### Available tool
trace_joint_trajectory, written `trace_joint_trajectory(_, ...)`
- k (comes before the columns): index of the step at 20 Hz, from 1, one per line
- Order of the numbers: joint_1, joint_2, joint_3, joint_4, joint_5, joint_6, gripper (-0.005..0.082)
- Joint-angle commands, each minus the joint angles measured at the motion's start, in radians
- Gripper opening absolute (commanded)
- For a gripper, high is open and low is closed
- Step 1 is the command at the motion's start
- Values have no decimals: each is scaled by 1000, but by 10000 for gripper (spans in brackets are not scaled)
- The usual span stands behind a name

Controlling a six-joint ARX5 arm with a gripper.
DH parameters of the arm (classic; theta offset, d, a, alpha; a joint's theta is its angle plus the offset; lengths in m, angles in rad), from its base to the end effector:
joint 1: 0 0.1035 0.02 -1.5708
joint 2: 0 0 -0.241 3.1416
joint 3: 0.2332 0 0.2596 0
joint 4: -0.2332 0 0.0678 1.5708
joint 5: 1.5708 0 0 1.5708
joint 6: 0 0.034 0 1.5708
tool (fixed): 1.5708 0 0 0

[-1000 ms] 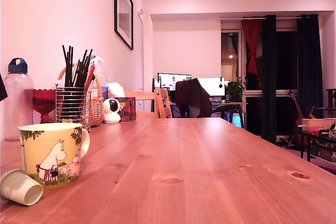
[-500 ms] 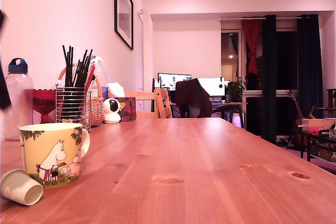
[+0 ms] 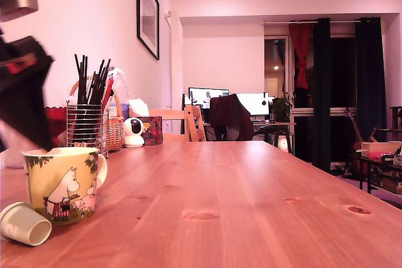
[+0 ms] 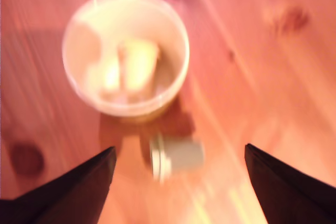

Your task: Pick the coffee capsule and then drop it inside the coffee cup in front of you

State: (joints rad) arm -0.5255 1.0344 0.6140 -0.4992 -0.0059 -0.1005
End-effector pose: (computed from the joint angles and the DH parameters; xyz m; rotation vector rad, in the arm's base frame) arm 0.1849 -0.1070 0.1814 0.1524 0.9183 -0.4358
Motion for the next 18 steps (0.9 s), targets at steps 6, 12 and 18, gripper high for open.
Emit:
trace_joint_trajectory(6, -25, -2, -73, 53, -3, -23, 712)
trace_joint_trajectory(12, -25, 0, -124, 73, 7, -41, 711)
trace_joint_trajectory(18, -27, 0, -204, 190, -4, -48, 710)
